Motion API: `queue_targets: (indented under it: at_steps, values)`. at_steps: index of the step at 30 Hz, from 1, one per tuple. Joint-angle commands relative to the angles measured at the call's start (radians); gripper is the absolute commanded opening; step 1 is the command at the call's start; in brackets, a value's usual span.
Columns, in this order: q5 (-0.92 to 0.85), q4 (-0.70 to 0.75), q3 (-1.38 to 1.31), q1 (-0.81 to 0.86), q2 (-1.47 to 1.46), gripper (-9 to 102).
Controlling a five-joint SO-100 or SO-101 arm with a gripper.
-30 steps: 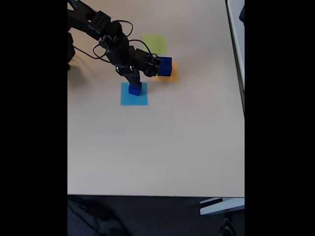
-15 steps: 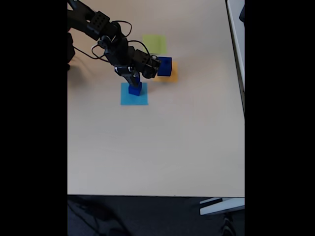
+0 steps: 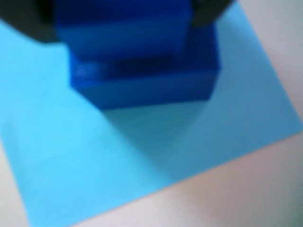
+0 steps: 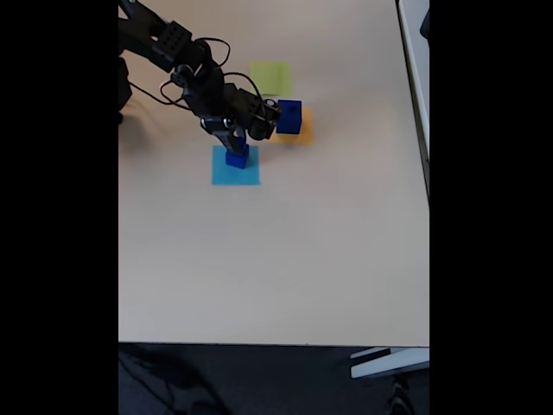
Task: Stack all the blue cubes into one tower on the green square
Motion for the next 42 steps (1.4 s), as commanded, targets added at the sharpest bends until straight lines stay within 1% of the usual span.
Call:
queue_targets:
  at_steps: [1,30,42]
  values:
    - [0.014,-0.026,-0.003,-0.005,0.075,10]
    - [0.04,-0.037,0.02,-0.023,0.089,10]
    - [0.038,-0.037,0.026,-0.023,0.091,13]
